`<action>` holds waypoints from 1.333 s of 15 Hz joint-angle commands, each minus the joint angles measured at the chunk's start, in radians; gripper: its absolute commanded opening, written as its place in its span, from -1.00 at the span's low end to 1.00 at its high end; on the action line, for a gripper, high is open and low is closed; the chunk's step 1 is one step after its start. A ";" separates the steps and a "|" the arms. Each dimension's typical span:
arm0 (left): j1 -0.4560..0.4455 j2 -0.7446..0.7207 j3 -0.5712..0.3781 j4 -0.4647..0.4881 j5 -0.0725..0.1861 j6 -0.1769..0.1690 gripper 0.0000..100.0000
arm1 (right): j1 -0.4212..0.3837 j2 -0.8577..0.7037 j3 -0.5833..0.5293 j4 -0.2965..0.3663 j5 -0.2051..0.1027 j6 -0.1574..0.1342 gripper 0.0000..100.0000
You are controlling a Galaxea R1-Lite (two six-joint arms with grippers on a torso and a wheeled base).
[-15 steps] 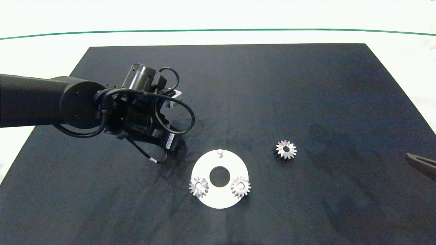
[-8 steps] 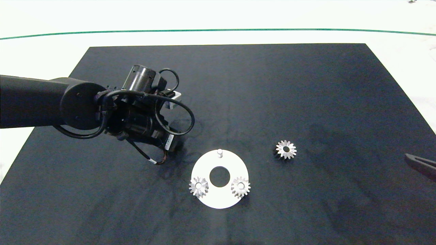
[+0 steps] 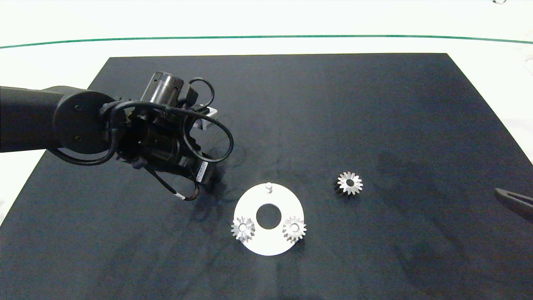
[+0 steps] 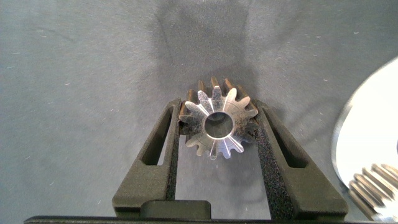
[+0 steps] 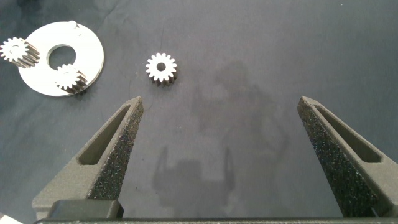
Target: Remove an incorrectly installed larger gear and replace it with the correct smaller gear
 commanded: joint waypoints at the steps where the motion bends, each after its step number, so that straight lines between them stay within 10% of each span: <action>1: -0.057 -0.108 0.015 0.042 0.005 0.000 -0.32 | 0.000 0.004 0.002 0.001 -0.002 -0.002 1.00; 6: -0.271 -0.132 0.012 0.052 0.027 -0.007 -0.32 | 0.002 -0.002 0.007 0.001 0.003 -0.008 1.00; 20: -0.323 0.056 -0.129 0.050 0.102 -0.041 -0.32 | 0.002 -0.005 0.011 0.001 0.011 -0.020 1.00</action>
